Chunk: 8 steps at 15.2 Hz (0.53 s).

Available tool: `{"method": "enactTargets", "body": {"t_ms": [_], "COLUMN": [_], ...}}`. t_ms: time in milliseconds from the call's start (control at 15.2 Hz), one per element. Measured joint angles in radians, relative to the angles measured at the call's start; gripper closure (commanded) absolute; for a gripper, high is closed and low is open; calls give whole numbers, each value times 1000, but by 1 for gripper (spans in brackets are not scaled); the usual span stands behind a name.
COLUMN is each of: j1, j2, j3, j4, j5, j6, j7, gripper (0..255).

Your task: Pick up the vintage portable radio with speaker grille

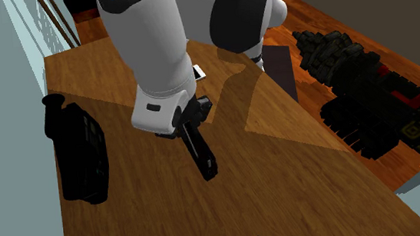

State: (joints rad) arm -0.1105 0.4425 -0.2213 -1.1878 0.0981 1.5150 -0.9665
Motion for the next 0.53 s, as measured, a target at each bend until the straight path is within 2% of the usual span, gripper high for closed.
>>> {"method": "enactTargets", "body": {"t_ms": [528], "j1": [-3], "j2": [11], "j3": [0], "j4": [31], "j5": [2], "j6": [-23], "j7": [0], "gripper": [255]}}
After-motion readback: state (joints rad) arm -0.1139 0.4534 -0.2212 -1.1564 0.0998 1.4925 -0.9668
